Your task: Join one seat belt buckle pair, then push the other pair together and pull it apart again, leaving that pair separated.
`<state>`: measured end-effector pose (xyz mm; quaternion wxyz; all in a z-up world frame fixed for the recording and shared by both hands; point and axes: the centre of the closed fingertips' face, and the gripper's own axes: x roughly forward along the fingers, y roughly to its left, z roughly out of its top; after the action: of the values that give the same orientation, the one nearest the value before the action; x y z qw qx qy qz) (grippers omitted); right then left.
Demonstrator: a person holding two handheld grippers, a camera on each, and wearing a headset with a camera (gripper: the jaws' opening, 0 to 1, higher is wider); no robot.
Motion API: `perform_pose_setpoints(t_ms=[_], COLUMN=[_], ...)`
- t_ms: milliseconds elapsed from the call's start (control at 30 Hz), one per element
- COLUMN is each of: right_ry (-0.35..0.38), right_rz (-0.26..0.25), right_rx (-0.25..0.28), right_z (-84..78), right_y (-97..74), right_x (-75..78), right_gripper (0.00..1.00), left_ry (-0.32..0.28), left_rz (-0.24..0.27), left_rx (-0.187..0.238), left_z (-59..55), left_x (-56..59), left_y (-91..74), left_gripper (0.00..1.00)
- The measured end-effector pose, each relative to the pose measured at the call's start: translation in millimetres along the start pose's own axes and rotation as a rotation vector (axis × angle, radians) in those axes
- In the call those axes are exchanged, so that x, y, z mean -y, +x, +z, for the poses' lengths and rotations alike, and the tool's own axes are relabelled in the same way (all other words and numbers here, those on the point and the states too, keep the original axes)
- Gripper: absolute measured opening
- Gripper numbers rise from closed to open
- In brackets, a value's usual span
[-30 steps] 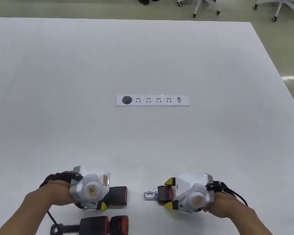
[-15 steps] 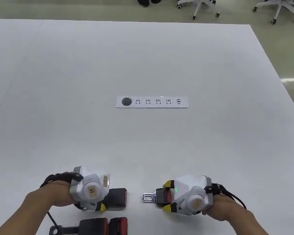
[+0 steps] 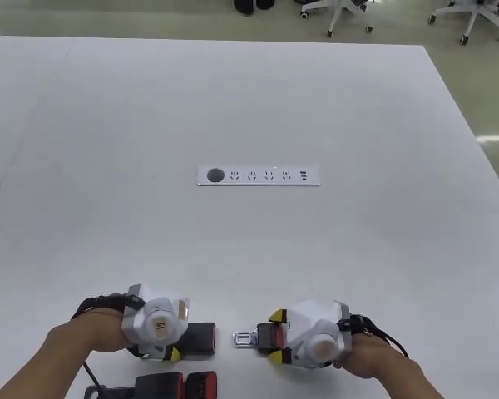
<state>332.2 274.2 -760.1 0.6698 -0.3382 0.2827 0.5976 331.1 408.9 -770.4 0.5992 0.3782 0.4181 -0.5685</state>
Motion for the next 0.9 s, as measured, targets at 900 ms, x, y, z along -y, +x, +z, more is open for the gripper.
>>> perform_pose_setpoints(t_ms=[900], right_ry=[0.003], right_rz=[0.003], right_rx=[0.030], right_z=[20.5], right_y=[20.8], right_x=[-1.8], right_gripper=[0.30], left_ry=[-0.011], left_rz=[0.001], left_rx=[-0.021], left_z=[-5.9], left_x=[-2.7], left_y=[7.7], left_gripper=[0.32])
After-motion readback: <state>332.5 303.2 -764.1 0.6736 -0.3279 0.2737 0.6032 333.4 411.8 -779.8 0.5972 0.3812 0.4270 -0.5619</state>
